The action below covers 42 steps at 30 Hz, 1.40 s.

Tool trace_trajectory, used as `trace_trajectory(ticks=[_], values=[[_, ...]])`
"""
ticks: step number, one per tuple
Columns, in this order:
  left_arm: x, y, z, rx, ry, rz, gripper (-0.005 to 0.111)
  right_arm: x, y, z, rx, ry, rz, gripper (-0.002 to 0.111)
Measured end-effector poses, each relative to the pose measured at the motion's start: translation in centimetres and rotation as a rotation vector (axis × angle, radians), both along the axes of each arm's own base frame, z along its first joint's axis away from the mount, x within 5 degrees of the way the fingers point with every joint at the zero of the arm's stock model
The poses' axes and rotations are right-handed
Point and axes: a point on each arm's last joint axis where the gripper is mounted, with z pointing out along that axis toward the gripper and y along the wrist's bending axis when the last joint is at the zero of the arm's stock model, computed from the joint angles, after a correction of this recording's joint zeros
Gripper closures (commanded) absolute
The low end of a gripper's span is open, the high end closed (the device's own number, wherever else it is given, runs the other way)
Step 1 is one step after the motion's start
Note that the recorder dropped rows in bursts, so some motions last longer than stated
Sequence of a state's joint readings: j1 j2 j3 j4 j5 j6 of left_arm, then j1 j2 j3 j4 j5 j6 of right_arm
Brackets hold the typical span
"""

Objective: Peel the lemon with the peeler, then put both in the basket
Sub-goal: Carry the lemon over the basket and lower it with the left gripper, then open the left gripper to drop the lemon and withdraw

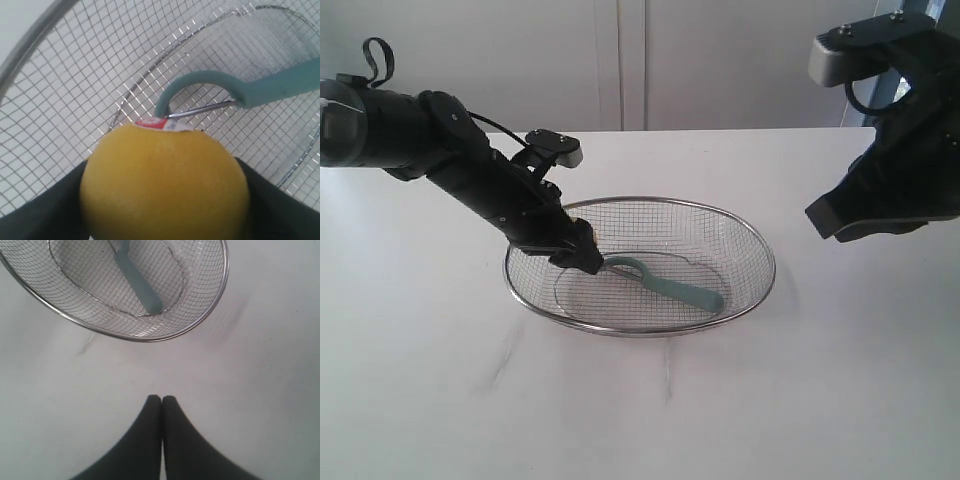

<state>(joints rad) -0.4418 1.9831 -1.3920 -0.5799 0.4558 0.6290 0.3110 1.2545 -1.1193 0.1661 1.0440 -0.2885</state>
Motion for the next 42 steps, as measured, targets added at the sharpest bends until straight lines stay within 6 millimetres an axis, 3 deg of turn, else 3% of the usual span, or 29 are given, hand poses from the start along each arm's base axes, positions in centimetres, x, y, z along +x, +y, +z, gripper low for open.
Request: trace_trajectory(ticks=[11,22,26,35,38,42], values=[[0.6,-0.3,-2.2,-0.020,0.042,0.049,0.107,0.0,0.0,0.0,0.001,-0.004,-0.001,0.108],[0.9,-0.5,-2.6,-0.034,0.030,0.059,0.106,0.0,0.0,0.0,0.005,-0.002,-0.001,0.108],[0.9,-0.5,-2.5,-0.027,0.007,0.028,0.092,0.0,0.1,0.0,0.009,-0.003,-0.001,0.108],[0.8,-0.5,-2.5,-0.019,-0.006,0.003,0.039,0.0,0.1,0.0,0.011,-0.003,-0.001,0.108],[0.7,-0.5,-2.5,-0.019,0.002,-0.006,0.028,0.0,0.1,0.0,0.011,-0.003,-0.001,0.108],[0.7,-0.6,-2.5,-0.024,0.009,-0.007,0.025,0.0,0.1,0.0,0.011,-0.003,-0.001,0.108]])
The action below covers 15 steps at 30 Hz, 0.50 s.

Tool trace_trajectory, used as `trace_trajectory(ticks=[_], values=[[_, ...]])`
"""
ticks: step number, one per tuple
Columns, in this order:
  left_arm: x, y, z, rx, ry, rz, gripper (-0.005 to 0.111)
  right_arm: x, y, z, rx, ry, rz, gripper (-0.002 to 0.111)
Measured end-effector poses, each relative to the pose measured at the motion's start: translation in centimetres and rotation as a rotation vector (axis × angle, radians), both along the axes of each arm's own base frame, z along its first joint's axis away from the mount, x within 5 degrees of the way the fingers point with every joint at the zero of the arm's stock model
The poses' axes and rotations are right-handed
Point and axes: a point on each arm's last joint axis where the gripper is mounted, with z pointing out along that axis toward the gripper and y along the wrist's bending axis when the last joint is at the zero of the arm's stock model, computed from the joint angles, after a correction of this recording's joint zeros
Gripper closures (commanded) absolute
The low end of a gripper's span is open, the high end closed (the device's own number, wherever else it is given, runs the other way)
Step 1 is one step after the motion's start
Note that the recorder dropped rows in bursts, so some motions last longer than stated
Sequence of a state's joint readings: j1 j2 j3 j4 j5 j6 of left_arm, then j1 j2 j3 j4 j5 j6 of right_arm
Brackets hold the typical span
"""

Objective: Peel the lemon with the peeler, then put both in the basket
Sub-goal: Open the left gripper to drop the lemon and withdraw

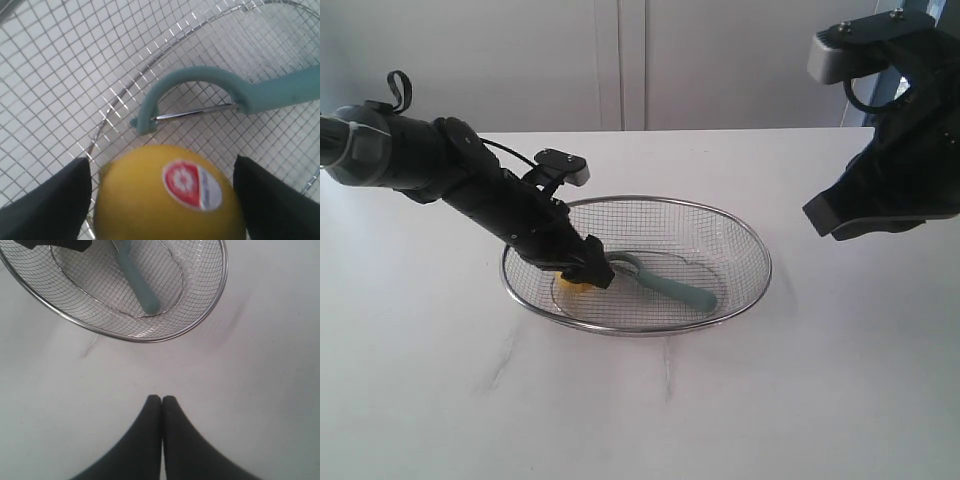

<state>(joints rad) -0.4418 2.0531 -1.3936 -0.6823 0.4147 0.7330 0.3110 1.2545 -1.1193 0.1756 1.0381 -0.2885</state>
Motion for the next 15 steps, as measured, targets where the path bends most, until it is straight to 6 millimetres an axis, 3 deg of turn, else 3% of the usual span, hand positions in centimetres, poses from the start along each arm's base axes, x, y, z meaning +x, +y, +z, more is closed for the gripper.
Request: trace_trajectory(ticks=[11,15], values=[[-0.6,0.2,4.4,-0.045,-0.090,-0.006,0.025,0.0,0.0,0.0,0.000,0.000,0.000,0.108],[-1.7,0.8,7.9,-0.035,-0.165,-0.057,0.031,0.0,0.0,0.0,0.000,0.000,0.000,0.108]])
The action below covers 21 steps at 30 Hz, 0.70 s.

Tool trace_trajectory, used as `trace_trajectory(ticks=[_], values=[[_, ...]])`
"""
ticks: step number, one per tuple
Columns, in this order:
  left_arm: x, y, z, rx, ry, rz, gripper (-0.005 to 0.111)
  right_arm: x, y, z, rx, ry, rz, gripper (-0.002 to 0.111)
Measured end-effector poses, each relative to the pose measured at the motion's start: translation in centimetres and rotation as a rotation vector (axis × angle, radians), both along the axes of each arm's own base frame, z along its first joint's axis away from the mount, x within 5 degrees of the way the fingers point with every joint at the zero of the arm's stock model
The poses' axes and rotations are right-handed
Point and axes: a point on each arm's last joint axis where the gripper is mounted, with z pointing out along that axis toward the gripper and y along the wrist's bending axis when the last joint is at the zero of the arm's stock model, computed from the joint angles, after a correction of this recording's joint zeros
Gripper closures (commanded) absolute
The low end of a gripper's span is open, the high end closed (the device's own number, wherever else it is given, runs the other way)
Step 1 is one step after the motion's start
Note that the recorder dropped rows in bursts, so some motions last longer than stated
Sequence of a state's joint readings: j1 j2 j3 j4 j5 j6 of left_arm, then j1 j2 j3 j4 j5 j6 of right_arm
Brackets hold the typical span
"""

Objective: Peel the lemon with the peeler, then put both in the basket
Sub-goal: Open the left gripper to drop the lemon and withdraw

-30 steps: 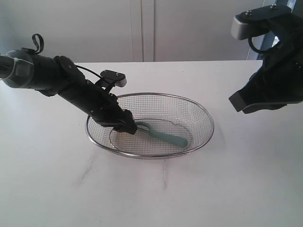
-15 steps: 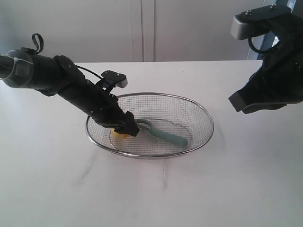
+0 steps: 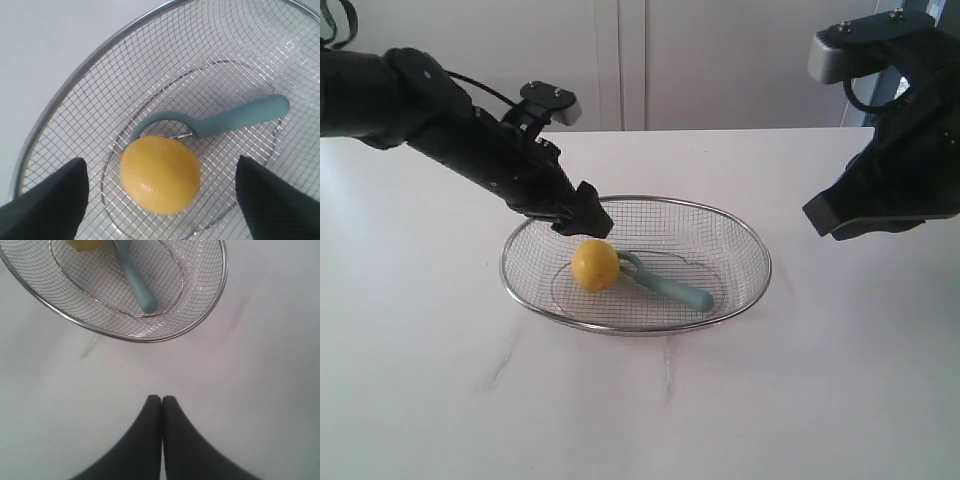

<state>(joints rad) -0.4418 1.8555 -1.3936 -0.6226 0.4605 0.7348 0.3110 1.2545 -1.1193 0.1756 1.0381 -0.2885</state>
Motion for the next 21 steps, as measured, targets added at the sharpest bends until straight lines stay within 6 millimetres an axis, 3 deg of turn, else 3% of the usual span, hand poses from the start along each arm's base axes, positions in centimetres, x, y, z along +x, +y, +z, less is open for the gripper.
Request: trace_trajectory(ticks=[3,6,9,16,21], values=[[-1.9,1.2,4.0,0.045,-0.076,-0.053,0.050,0.0,0.0,0.0,0.000,0.000,0.000,0.108],[-4.2,2.6,7.7,0.088,-0.114,-0.058,0.078,0.0,0.0,0.0,0.000,0.000,0.000,0.108],[-6.3,4.2,9.7,0.164,-0.092,-0.040,0.105,0.0,0.0,0.0,0.000,0.000,0.000,0.108],[-9.8,7.4,13.8,0.264,-0.158,0.068,0.107,-0.6,-0.7,1.2,-0.016,-0.088,-0.034,0.108],[-12.6,9.3,15.0,0.267,-0.199,0.130,0.107,-2.1,-1.9,3.0,-0.024,-0.204,-0.094,0.108]])
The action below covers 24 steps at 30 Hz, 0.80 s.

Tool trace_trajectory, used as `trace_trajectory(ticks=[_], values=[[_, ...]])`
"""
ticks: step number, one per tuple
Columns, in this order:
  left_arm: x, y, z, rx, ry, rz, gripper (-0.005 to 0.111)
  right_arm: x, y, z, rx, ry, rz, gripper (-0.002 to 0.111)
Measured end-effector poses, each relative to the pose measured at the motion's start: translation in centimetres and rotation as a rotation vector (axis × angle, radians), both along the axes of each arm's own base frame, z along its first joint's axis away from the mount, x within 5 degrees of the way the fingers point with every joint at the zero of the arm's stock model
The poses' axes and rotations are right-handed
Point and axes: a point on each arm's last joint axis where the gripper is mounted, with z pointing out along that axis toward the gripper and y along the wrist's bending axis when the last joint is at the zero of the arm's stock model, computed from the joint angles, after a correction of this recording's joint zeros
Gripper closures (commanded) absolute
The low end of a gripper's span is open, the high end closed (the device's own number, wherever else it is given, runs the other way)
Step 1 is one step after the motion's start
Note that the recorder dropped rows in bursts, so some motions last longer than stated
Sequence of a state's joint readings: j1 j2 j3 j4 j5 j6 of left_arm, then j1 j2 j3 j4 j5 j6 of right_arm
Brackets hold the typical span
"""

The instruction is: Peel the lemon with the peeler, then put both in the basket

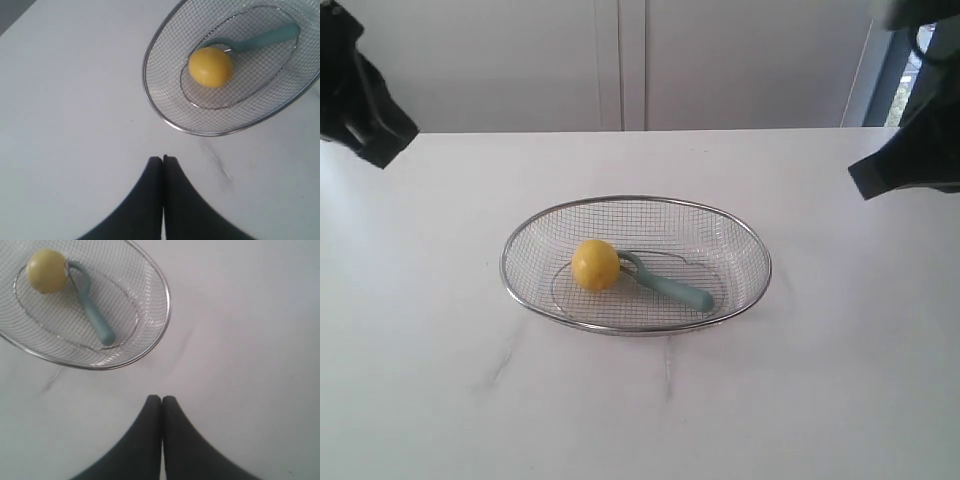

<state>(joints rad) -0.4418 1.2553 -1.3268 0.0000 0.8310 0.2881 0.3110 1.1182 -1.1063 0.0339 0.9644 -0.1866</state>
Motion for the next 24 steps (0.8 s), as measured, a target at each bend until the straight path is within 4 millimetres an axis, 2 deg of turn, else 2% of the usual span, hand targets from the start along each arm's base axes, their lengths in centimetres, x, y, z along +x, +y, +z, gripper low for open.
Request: trace_trajectory(ticks=[3,8,13,24], values=[[-2.3,1.2,-0.9,-0.001,0.013,0.034,0.107,-1.2,-0.9,0.5,-0.004,-0.067,-0.053,0.108],[-4.2,2.4,-2.5,0.007,0.006,0.065,0.107,-1.8,-1.2,0.1,0.000,-0.101,-0.065,0.108],[-4.5,2.6,-3.6,0.021,0.025,0.067,0.107,-1.6,-1.2,0.3,0.014,-0.146,-0.065,0.108],[-4.5,2.6,-3.6,0.021,0.016,0.068,0.107,-1.7,-1.2,0.5,0.014,-0.157,-0.065,0.108]])
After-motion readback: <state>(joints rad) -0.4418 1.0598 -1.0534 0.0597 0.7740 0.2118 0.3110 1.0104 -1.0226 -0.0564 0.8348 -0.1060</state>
